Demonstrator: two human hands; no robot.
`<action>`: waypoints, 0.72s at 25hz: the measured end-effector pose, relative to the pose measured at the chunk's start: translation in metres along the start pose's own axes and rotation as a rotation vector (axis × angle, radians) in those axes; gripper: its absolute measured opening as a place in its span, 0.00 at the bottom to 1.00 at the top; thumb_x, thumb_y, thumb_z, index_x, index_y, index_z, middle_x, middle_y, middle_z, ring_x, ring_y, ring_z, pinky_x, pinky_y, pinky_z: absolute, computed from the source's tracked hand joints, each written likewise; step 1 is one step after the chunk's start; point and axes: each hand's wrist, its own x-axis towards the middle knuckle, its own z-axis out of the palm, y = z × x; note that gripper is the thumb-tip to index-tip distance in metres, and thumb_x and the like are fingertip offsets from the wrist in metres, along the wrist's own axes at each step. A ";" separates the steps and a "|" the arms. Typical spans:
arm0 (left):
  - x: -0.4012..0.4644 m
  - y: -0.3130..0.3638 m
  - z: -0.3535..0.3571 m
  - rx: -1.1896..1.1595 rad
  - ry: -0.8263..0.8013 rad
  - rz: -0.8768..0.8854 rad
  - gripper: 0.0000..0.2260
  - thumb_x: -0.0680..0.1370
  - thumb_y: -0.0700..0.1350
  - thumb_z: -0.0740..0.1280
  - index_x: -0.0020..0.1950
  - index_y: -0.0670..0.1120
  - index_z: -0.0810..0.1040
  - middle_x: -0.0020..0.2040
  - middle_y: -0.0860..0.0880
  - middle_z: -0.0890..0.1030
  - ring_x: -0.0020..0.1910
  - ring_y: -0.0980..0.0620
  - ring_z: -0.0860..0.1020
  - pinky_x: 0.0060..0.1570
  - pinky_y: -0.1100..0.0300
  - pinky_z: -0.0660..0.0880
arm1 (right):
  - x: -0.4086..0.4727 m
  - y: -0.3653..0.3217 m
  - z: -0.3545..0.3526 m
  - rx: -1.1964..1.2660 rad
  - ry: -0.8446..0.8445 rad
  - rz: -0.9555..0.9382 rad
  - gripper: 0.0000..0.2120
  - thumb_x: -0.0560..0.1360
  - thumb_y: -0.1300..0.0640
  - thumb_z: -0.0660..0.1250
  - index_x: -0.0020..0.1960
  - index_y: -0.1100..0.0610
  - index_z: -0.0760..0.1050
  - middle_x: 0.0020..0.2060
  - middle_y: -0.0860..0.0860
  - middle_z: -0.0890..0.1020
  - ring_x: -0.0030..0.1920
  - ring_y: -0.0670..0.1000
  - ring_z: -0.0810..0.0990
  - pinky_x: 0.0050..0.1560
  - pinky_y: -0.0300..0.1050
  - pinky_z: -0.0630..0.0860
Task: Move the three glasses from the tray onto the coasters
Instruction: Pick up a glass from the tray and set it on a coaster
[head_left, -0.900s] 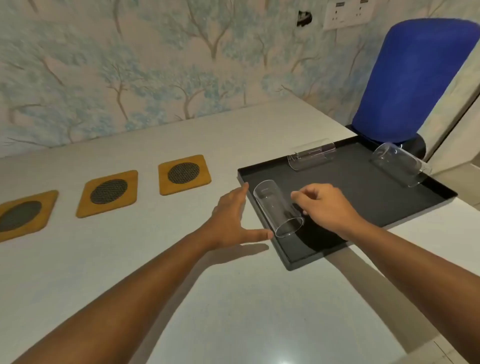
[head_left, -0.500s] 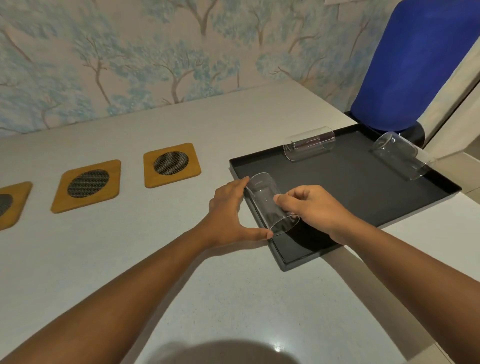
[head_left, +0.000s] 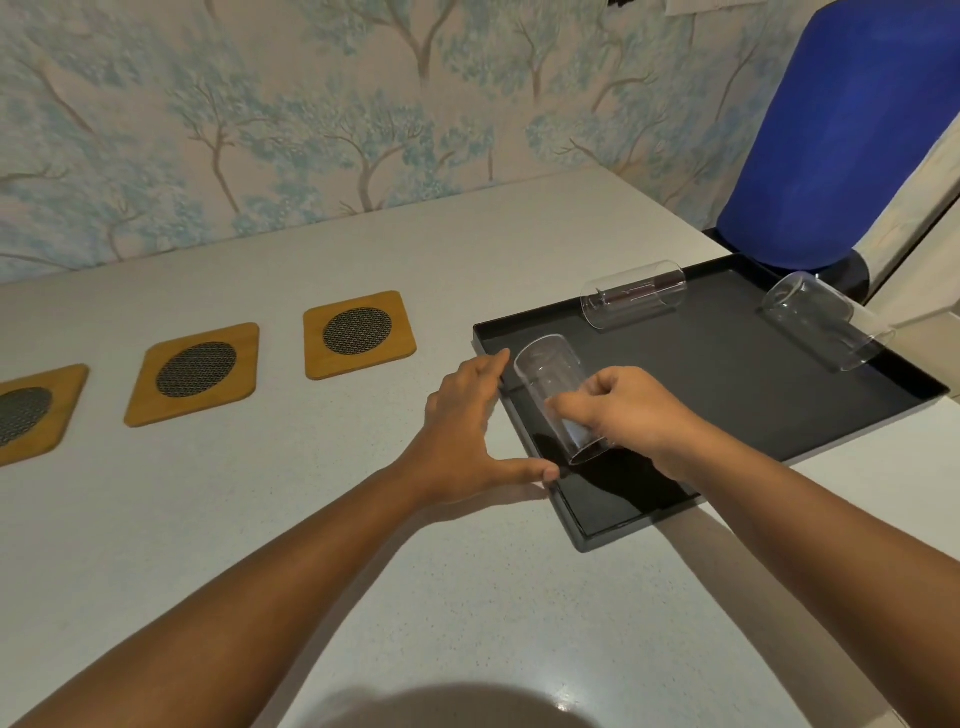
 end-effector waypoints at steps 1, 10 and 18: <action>-0.005 -0.009 -0.004 0.022 0.016 -0.010 0.51 0.65 0.74 0.70 0.81 0.58 0.50 0.80 0.54 0.54 0.77 0.52 0.53 0.72 0.49 0.54 | 0.001 -0.001 -0.002 0.055 0.005 0.002 0.29 0.64 0.37 0.76 0.53 0.59 0.79 0.50 0.58 0.85 0.51 0.58 0.85 0.58 0.60 0.80; -0.036 -0.119 -0.071 0.431 0.223 -0.137 0.29 0.80 0.63 0.61 0.75 0.46 0.68 0.77 0.44 0.66 0.76 0.44 0.62 0.71 0.46 0.64 | 0.028 -0.057 0.028 0.427 -0.058 -0.105 0.30 0.71 0.50 0.78 0.63 0.68 0.75 0.54 0.65 0.84 0.48 0.59 0.80 0.65 0.63 0.76; -0.035 -0.158 -0.094 0.334 0.253 -0.254 0.29 0.82 0.60 0.59 0.79 0.47 0.64 0.81 0.47 0.61 0.78 0.48 0.60 0.73 0.55 0.59 | 0.094 -0.117 0.106 0.397 -0.120 -0.266 0.29 0.63 0.47 0.82 0.60 0.51 0.76 0.47 0.50 0.79 0.47 0.52 0.80 0.54 0.53 0.79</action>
